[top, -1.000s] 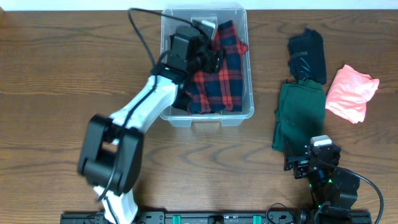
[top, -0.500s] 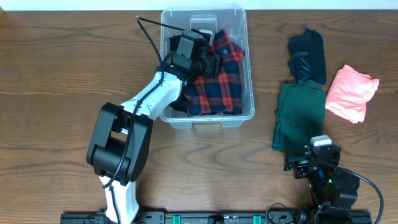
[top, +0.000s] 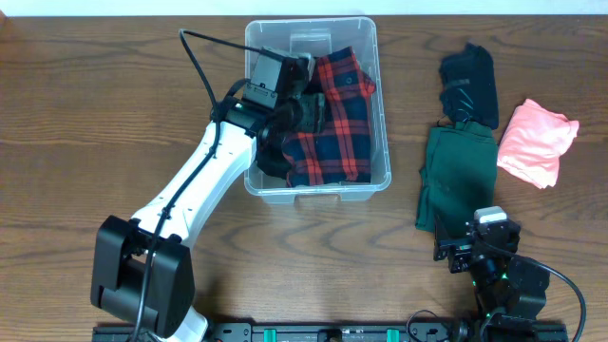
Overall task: Pack container
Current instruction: 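Push and smooth the plaid shirt down inside the container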
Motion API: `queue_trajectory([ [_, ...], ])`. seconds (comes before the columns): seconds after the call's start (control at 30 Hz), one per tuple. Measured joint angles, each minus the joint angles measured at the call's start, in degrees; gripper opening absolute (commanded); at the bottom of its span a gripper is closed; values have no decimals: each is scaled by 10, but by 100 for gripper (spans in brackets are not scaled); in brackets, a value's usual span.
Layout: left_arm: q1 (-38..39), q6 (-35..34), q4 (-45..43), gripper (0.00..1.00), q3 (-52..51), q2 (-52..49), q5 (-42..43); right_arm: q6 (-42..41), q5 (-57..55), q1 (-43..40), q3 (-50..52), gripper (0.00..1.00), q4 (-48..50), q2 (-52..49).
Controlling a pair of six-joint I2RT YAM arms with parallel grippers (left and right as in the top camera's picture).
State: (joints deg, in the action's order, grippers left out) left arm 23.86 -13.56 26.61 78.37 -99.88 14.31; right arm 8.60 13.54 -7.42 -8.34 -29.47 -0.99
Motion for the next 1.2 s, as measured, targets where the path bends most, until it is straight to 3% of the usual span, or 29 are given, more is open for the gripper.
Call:
queue_trajectory([
  [0.27, 8, -15, 88, 64, -6, -37, -6, 0, 0, 0, 0, 99, 0, 0],
  [0.57, 22, -21, 90, 60, -2, -75, -7, 0, 0, 0, 0, 99, 0, 0],
  [0.87, 22, -26, 94, 60, 6, -43, -5, 0, 0, 0, 0, 99, 0, 0],
  [1.2, 30, 19, -112, 60, 51, 92, -15, 0, 0, 0, 0, 99, 0, 0],
])
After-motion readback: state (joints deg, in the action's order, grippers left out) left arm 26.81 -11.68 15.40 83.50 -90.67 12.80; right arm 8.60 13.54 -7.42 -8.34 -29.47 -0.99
